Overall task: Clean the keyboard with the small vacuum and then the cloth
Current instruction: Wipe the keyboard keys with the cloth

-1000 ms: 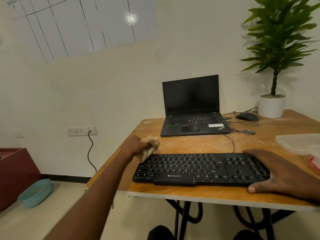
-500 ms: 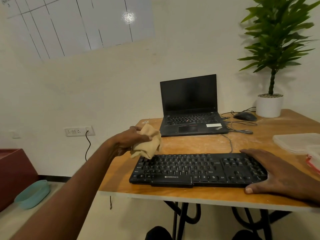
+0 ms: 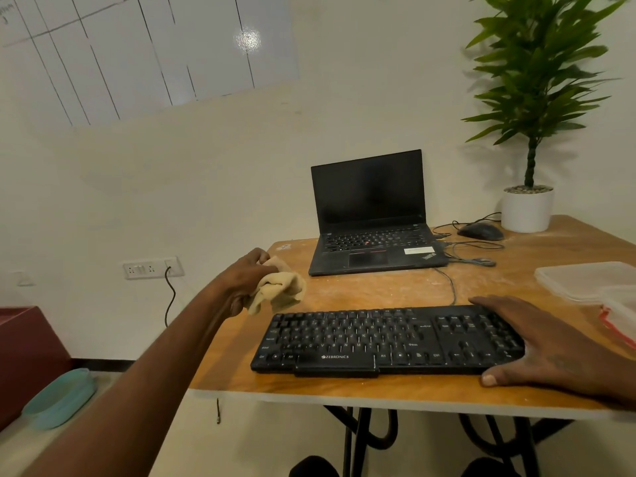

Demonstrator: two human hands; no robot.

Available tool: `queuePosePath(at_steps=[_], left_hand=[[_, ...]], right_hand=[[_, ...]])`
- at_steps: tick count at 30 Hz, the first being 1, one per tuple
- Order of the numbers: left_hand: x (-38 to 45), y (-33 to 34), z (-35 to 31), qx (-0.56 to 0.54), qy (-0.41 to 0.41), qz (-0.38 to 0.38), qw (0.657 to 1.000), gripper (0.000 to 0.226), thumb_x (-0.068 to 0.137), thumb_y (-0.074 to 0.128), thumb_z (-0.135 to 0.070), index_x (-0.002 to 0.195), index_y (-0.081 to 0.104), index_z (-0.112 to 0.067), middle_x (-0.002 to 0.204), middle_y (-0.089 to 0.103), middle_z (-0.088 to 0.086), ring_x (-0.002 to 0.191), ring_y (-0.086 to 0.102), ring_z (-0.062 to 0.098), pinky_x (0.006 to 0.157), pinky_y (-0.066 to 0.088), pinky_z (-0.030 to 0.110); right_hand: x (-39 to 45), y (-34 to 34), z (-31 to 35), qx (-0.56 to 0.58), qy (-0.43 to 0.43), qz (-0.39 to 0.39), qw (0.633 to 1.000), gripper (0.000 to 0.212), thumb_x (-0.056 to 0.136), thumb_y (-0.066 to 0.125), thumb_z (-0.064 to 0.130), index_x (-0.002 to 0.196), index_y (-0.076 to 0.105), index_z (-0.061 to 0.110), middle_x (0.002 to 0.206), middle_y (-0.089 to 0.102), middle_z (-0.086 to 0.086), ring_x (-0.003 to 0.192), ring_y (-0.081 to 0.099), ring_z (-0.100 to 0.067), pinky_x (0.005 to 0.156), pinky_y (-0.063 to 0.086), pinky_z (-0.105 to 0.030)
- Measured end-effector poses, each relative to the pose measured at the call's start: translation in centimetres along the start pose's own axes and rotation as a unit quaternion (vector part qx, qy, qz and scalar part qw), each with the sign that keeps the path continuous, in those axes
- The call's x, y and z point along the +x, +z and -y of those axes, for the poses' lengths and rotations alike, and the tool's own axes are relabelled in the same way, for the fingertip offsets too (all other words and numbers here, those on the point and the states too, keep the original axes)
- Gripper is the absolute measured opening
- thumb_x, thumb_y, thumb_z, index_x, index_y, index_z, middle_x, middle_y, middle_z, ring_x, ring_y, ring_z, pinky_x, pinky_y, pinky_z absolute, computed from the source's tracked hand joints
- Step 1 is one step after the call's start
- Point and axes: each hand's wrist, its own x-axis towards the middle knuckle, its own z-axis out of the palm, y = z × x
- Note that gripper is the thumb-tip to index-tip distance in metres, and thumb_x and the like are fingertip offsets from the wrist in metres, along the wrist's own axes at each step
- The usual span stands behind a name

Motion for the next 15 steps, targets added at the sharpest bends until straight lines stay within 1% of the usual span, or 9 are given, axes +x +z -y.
queuePosePath(at_steps=[2, 4, 5, 7, 10, 11, 12, 13, 15], left_hand=[[-0.3, 0.0, -0.1, -0.017, 0.019, 0.027, 0.999, 0.023, 0.1, 0.066, -0.011, 0.085, 0.052, -0.021, 0.088, 0.062, 0.009, 0.064, 0.052, 0.015, 0.041, 0.037, 0.022], [-0.6, 0.0, -0.5, -0.031, 0.045, 0.062, 0.997, 0.014, 0.103, 0.064, -0.011, 0.09, 0.064, -0.018, 0.101, 0.068, 0.014, 0.07, 0.059, 0.016, 0.044, 0.043, 0.021], [-0.8, 0.0, -0.8, -0.042, 0.054, 0.082, 0.994, 0.012, 0.103, 0.063, -0.011, 0.096, 0.072, -0.016, 0.108, 0.072, 0.016, 0.075, 0.064, 0.017, 0.05, 0.049, 0.022], [-1.1, 0.1, -1.4, -0.055, 0.054, 0.118, 0.99, 0.019, 0.103, 0.062, -0.011, 0.109, 0.08, -0.013, 0.12, 0.074, 0.014, 0.092, 0.07, 0.02, 0.063, 0.057, 0.025], [-1.0, 0.2, -1.7, -0.024, 0.045, 0.146, 0.988, 0.026, 0.106, 0.058, -0.014, 0.115, 0.082, -0.018, 0.132, 0.068, 0.009, 0.114, 0.064, 0.028, 0.079, 0.057, 0.029], [-0.9, 0.1, -1.7, -0.018, 0.048, 0.158, 0.986, 0.027, 0.106, 0.058, -0.015, 0.118, 0.081, -0.02, 0.136, 0.064, 0.01, 0.116, 0.062, 0.031, 0.081, 0.056, 0.03], [-0.8, 0.1, -1.7, -0.007, 0.061, 0.167, 0.984, 0.026, 0.105, 0.06, -0.016, 0.12, 0.08, -0.023, 0.14, 0.061, 0.011, 0.114, 0.062, 0.032, 0.081, 0.055, 0.03], [-0.8, 0.0, -1.6, 0.016, 0.088, 0.167, 0.982, 0.028, 0.103, 0.064, -0.016, 0.124, 0.078, -0.027, 0.142, 0.059, 0.01, 0.111, 0.062, 0.032, 0.081, 0.055, 0.03], [-0.8, -0.1, -1.5, 0.081, 0.148, 0.156, 0.973, 0.039, 0.098, 0.07, -0.012, 0.129, 0.074, -0.036, 0.146, 0.056, 0.005, 0.108, 0.063, 0.031, 0.081, 0.055, 0.03]], right_hand=[[0.0, 0.0, -0.1, 0.001, -0.001, 0.0, 1.0, 0.117, 0.047, 0.068, 0.095, 0.144, 0.013, 0.061, 0.139, 0.033, 0.03, 0.12, 0.041, 0.004, 0.099, 0.045, -0.025], [0.0, 0.0, -0.2, -0.001, -0.007, 0.001, 1.0, 0.116, 0.048, 0.068, 0.095, 0.145, 0.014, 0.061, 0.139, 0.033, 0.031, 0.12, 0.04, 0.006, 0.099, 0.045, -0.025], [0.0, 0.0, -0.3, -0.002, -0.01, 0.002, 1.0, 0.114, 0.048, 0.067, 0.095, 0.144, 0.014, 0.062, 0.138, 0.033, 0.032, 0.12, 0.04, 0.008, 0.099, 0.045, -0.025], [0.0, 0.0, -0.2, -0.003, -0.013, 0.003, 1.0, 0.111, 0.049, 0.067, 0.095, 0.142, 0.015, 0.065, 0.136, 0.033, 0.034, 0.119, 0.04, 0.01, 0.098, 0.046, -0.025], [0.0, -0.1, -0.1, -0.001, -0.017, 0.001, 1.0, 0.108, 0.049, 0.067, 0.094, 0.14, 0.017, 0.065, 0.133, 0.034, 0.036, 0.116, 0.041, 0.011, 0.093, 0.045, -0.02], [0.0, -0.1, -0.1, 0.0, -0.018, 0.001, 1.0, 0.108, 0.05, 0.068, 0.094, 0.14, 0.018, 0.064, 0.132, 0.034, 0.036, 0.116, 0.041, 0.011, 0.092, 0.044, -0.019], [0.0, -0.1, 0.0, 0.001, -0.019, 0.001, 1.0, 0.108, 0.05, 0.068, 0.094, 0.14, 0.018, 0.064, 0.132, 0.034, 0.036, 0.116, 0.041, 0.011, 0.091, 0.044, -0.018], [0.0, -0.2, 0.0, 0.001, -0.019, 0.002, 1.0, 0.108, 0.049, 0.068, 0.094, 0.14, 0.018, 0.064, 0.132, 0.034, 0.036, 0.116, 0.041, 0.011, 0.09, 0.043, -0.017], [0.0, -0.2, 0.0, 0.003, -0.016, 0.001, 1.0, 0.108, 0.049, 0.068, 0.094, 0.14, 0.018, 0.064, 0.132, 0.033, 0.037, 0.117, 0.041, 0.01, 0.09, 0.043, -0.017]])
